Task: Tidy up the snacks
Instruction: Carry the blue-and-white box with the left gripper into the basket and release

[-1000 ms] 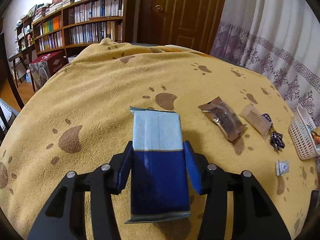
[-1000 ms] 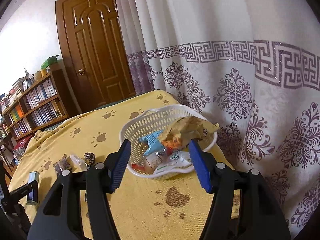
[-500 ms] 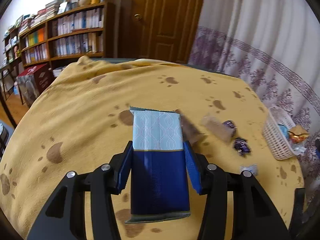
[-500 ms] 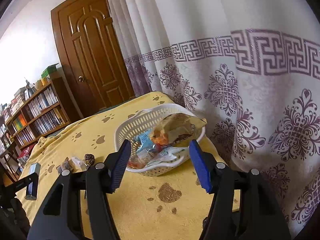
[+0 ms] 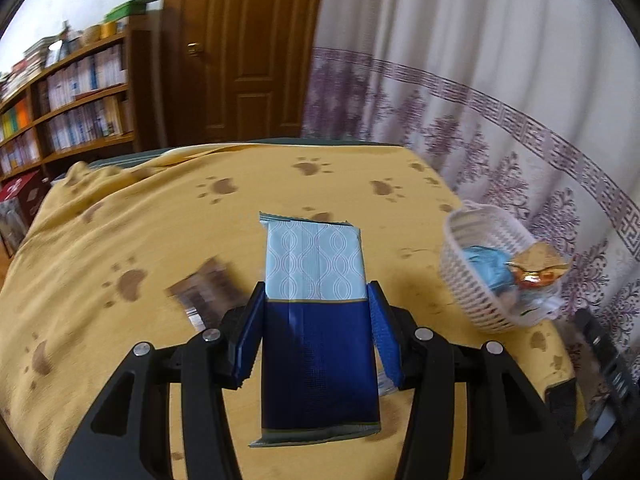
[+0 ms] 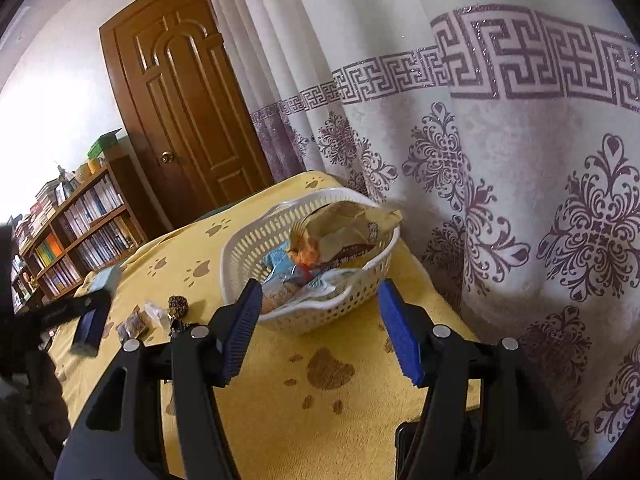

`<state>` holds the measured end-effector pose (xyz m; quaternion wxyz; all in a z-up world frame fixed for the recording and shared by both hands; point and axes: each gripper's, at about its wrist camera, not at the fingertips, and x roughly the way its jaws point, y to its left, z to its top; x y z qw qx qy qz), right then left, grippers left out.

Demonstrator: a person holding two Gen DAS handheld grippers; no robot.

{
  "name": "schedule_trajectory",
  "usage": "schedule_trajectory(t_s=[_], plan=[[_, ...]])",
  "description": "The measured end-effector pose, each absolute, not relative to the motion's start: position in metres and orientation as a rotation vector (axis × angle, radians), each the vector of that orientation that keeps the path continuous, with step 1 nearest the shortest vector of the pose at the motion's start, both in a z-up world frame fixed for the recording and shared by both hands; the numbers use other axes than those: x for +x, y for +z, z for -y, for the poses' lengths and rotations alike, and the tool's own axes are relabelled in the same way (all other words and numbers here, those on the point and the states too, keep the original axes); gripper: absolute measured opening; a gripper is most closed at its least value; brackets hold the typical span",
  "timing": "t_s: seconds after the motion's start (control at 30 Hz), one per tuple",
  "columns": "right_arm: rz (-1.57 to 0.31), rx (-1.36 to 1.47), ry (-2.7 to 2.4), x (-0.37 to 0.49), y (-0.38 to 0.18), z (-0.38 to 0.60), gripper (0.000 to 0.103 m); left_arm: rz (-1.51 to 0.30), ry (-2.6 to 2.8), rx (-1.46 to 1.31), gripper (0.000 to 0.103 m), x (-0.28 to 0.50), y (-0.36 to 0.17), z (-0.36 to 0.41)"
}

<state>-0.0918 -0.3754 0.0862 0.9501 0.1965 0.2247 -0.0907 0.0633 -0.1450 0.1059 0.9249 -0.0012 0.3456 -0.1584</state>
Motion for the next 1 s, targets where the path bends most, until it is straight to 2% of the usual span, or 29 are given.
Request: schedule_trajectory(t_s=[0.53,1.0], plan=[[-0.464,0.418,-0.145,-0.106,0.079,0.377,0.063,-0.756,-0.544,0.02,0.05,0.1,0.11,0.267],[-0.475,0.444,-0.152,-0.111,0.075,0.383,0.063,-0.817,-0.639,-0.031,0.051,0.124,0.092,0.305]])
